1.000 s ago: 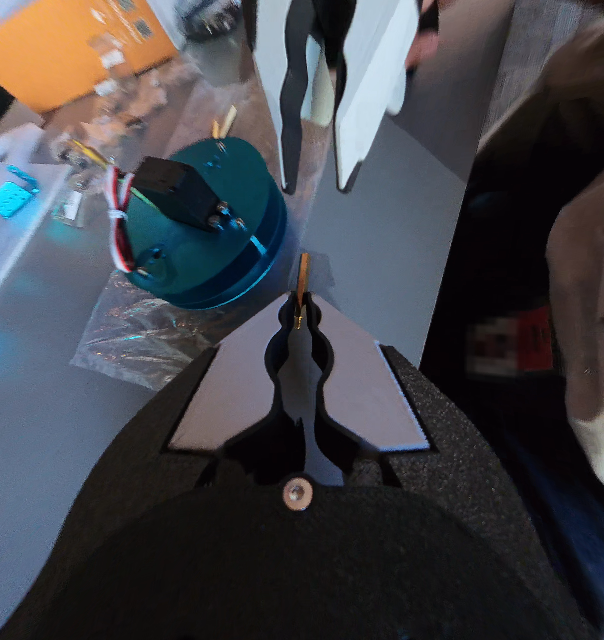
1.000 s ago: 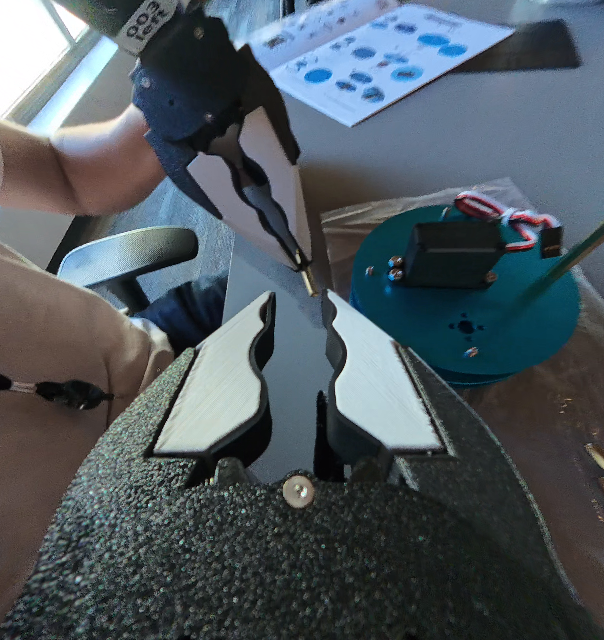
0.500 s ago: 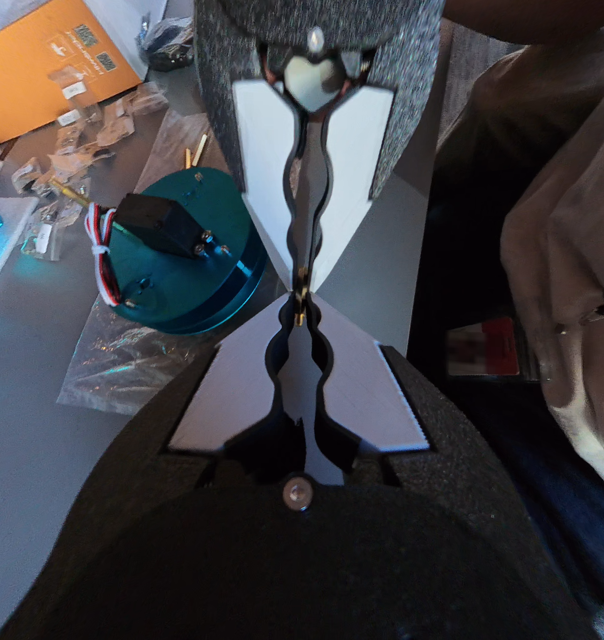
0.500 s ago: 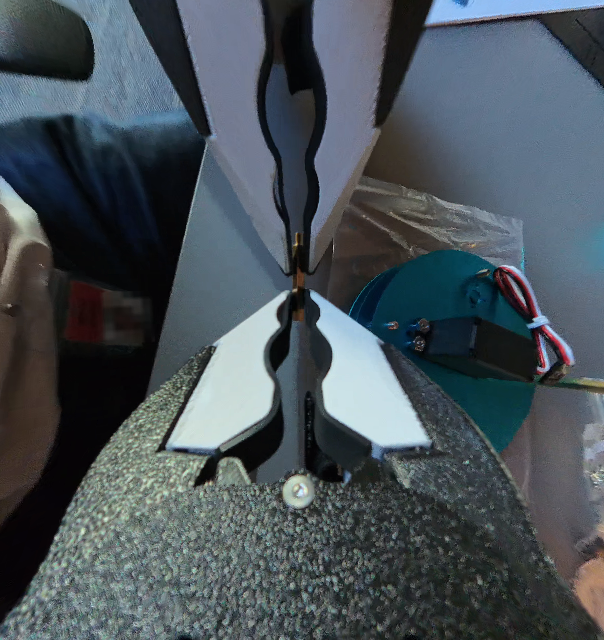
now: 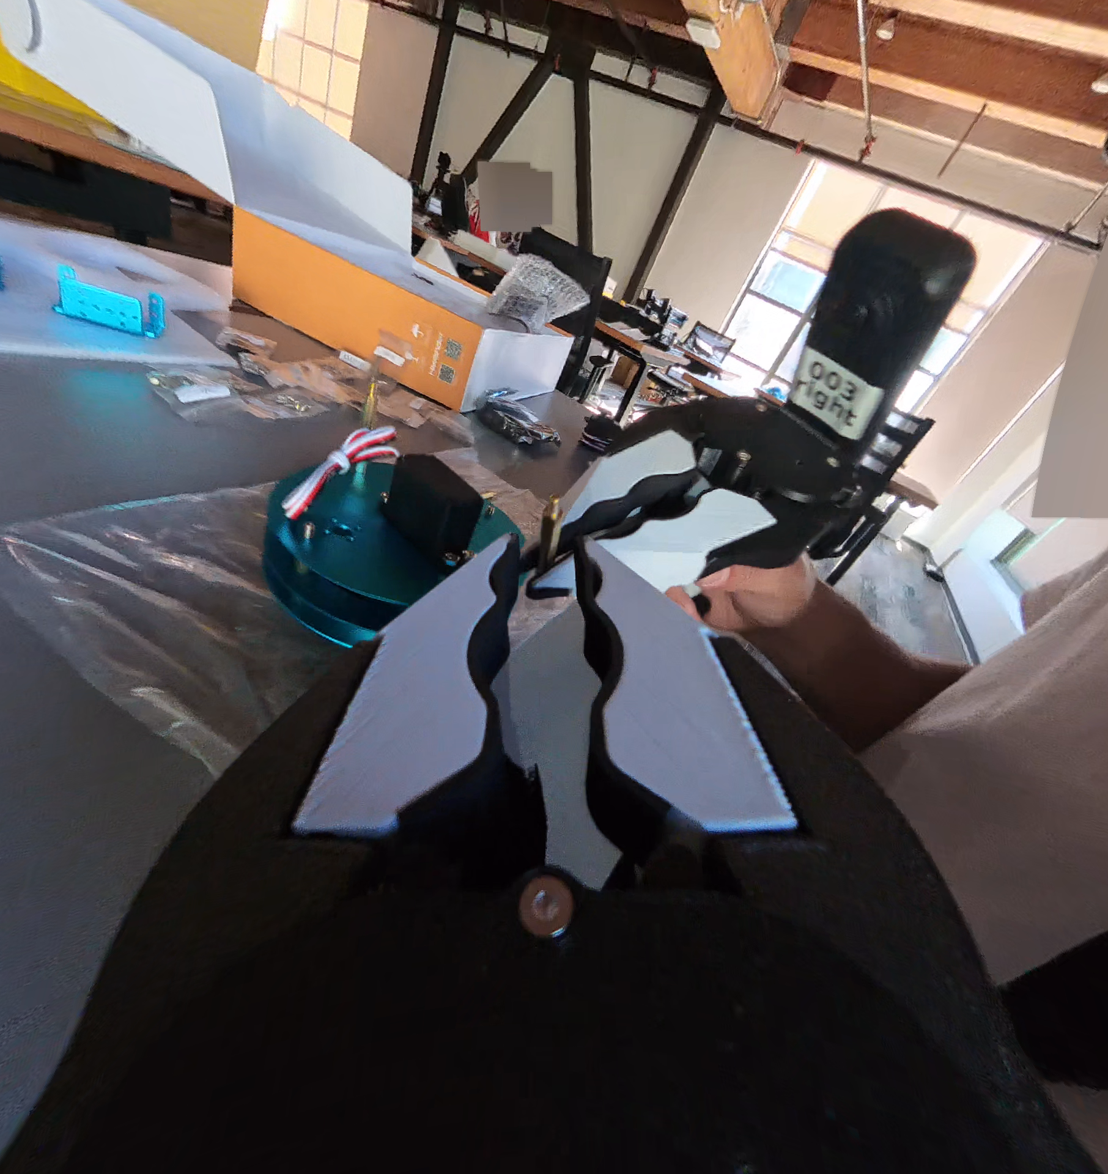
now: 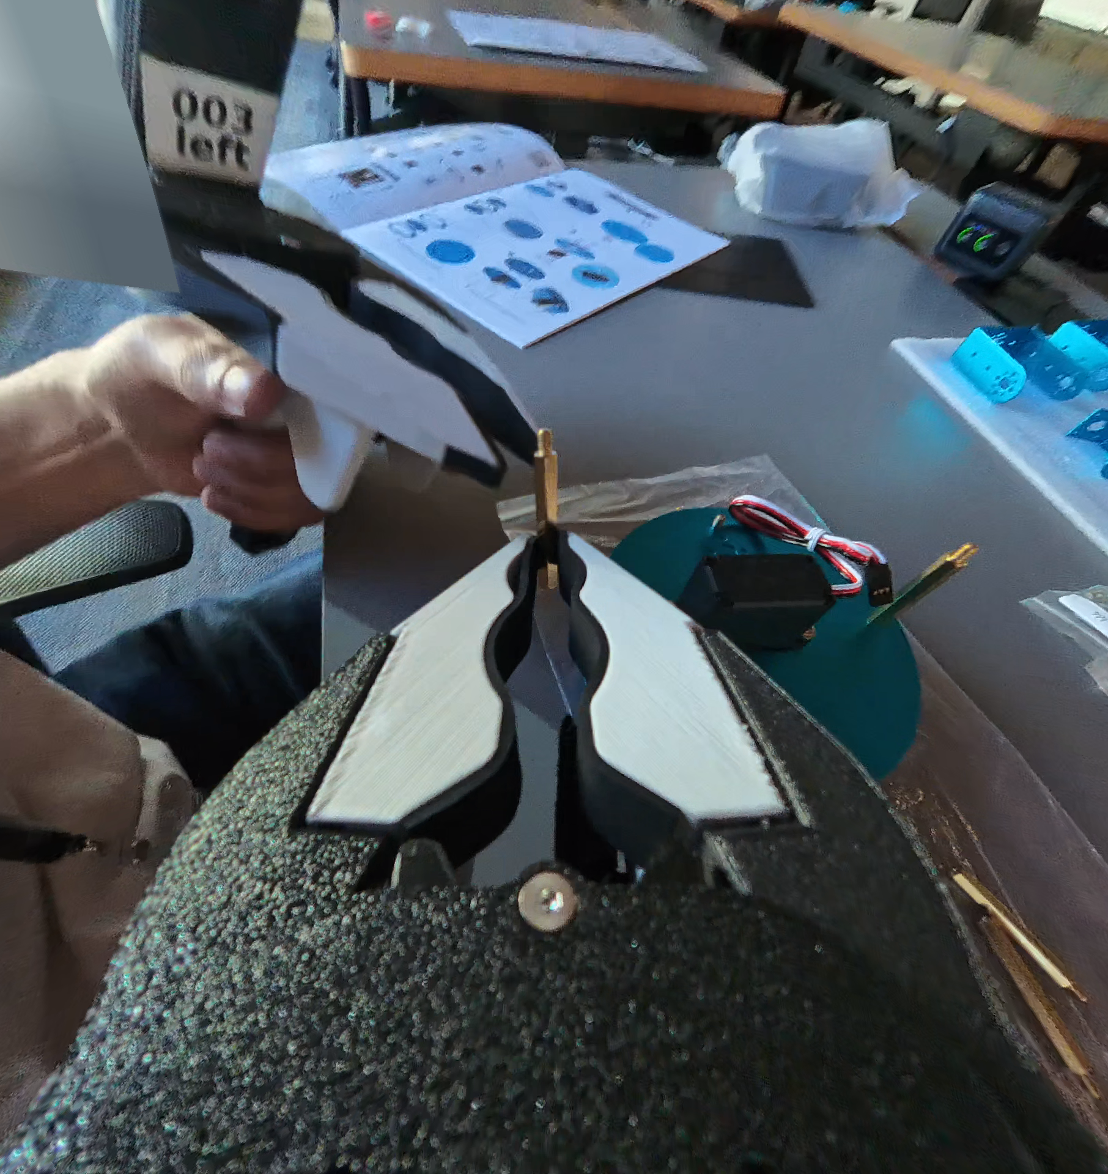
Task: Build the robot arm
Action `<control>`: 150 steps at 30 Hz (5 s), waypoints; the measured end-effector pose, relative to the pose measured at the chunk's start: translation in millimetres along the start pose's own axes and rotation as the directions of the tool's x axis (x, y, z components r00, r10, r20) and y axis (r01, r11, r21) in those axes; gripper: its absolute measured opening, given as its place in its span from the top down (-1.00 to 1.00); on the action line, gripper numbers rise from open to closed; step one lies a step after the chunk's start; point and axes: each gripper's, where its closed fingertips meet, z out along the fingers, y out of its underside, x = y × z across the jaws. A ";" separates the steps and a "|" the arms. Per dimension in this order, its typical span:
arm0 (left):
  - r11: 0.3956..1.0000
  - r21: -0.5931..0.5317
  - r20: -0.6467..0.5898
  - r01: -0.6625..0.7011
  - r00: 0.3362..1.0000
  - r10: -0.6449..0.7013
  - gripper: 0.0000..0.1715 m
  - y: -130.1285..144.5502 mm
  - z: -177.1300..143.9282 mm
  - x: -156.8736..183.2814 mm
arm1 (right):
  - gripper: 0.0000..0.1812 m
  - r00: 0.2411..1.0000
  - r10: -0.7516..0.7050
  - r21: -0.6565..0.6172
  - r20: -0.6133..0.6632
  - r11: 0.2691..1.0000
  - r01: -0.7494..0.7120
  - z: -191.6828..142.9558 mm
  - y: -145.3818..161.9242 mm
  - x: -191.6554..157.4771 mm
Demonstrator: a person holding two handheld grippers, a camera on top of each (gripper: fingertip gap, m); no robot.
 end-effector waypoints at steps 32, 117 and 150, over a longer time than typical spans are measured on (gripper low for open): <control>0.935 -0.309 0.094 -0.176 0.972 0.214 0.96 15.2 46.1 -22.9 | 0.96 0.983 0.009 -0.156 -0.181 0.987 -0.038 7.6 30.7 30.7; 0.762 -0.382 -0.209 -0.524 0.852 0.481 0.90 30.4 44.9 -24.0 | 0.95 0.988 0.025 -0.104 0.152 0.995 -0.009 -8.4 3.9 30.9; 0.736 -0.361 -0.214 -0.573 0.819 0.533 0.92 34.9 46.8 -31.4 | 0.55 0.971 0.213 -0.065 0.105 0.976 -0.207 -7.3 18.8 22.3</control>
